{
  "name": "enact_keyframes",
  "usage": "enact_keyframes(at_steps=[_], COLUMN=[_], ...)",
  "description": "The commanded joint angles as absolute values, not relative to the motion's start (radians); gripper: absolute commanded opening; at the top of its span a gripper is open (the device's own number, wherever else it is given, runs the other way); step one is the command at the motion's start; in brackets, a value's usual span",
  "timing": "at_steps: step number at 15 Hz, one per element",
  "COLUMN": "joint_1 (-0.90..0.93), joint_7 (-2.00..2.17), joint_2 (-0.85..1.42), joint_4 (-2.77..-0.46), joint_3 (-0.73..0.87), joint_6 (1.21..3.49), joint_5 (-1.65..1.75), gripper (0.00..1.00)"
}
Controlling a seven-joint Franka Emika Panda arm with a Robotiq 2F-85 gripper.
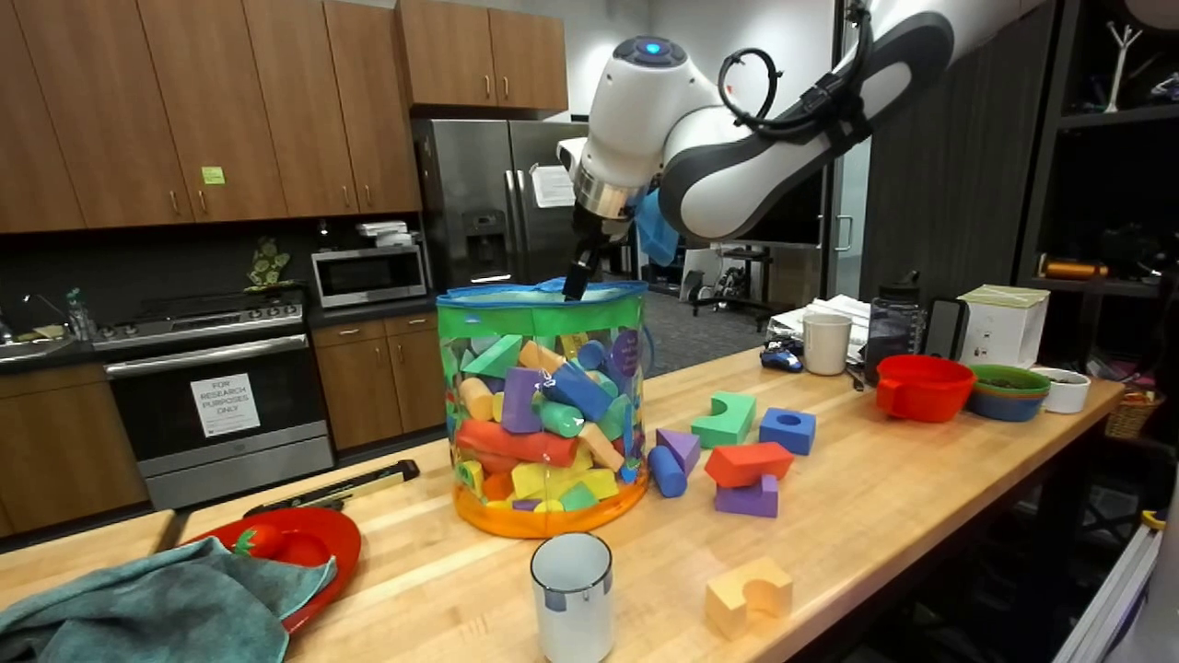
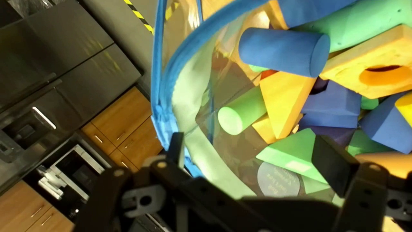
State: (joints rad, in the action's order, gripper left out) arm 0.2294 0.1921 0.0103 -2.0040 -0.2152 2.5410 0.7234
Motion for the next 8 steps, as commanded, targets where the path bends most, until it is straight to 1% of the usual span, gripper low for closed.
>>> enact_keyframes(at_steps=[1, 4, 5, 8], joint_1=[0.223, 0.22, 0.227, 0.226], joint_7=[0.123, 0.132, 0.135, 0.136], joint_2=[0.029, 0.04, 0.025, 0.029], joint_4=[-1.94, -1.906, -1.933, -1.919], joint_3=[-0.21, -0.2, -0.207, -0.203], joint_6=[2.533, 2.576, 2.548, 2.559], joint_5=[0.745, 0.821, 0.772, 0.801], gripper=[1.0, 1.0, 1.0, 1.0])
